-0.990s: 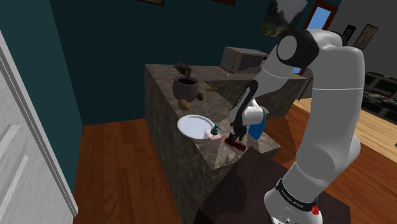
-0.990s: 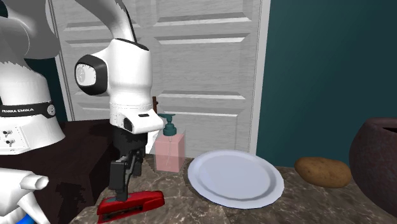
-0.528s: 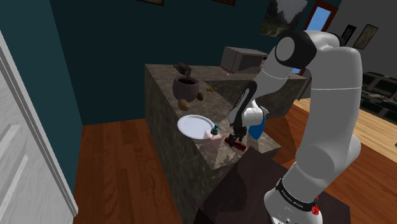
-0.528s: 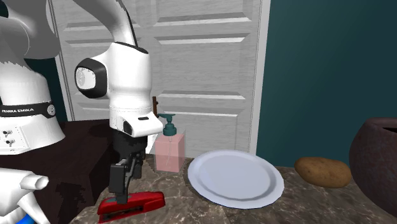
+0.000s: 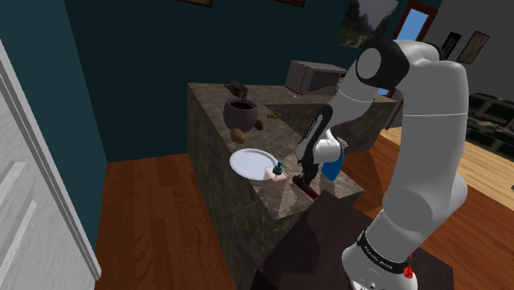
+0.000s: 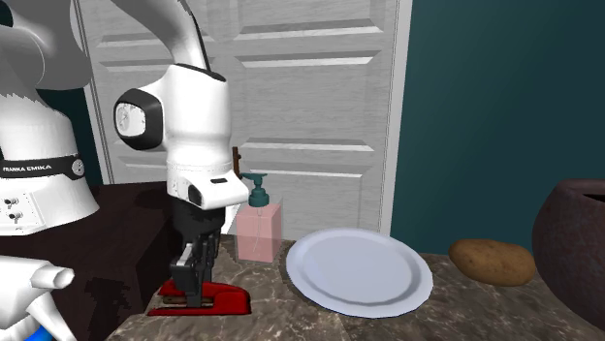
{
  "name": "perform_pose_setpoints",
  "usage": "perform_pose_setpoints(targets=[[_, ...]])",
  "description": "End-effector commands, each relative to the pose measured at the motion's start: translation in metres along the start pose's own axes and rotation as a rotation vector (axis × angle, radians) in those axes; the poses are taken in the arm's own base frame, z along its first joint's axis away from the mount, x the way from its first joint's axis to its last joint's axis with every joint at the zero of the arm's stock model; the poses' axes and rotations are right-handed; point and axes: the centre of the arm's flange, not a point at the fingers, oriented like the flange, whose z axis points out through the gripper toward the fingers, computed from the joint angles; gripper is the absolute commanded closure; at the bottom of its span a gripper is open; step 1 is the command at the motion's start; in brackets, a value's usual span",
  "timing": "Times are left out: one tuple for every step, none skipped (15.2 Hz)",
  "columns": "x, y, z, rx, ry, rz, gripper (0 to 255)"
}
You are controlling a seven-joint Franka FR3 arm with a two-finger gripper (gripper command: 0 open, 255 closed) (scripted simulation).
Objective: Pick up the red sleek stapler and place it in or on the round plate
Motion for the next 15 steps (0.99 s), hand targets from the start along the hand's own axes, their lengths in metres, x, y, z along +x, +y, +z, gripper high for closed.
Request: perform_pose_setpoints(targets=[[-0.002,-0.002,0.003,0.004,-0.009,-0.004,255],[-0.001,-0.003,0.003,0.004,-0.009,-0.004,255],[-0.003,-0.002,0.003,0.004,-0.009,-0.004,255],[-0.002,-0.003,0.002,0.003,-0.009,-0.004,255],[-0.003,-0.003,-0.004,0.003,-0.009,-0.004,255],[-0.003,-0.003,-0.009,0.003,-0.009,-0.004,255],[-0.004,-0.002,-0.014,0.003,-0.009,-0.004,255],[-0.004,-0.002,-0.019,0.003,-0.009,-0.004,255],[-0.005,-0.002,-0.025,0.003,-0.009,-0.004,255],[-0.005,-0.001,-0.030,0.003,-0.009,-0.004,255],[-0.005,-0.001,-0.035,0.003,-0.009,-0.004,255],[-0.006,-0.001,-0.040,0.003,-0.009,-0.004,255],[-0.006,-0.001,-0.046,0.003,-0.009,-0.004,255],[-0.007,0.000,-0.051,0.003,-0.009,-0.004,255],[-0.007,0.000,-0.056,0.003,-0.009,-0.004,255]])
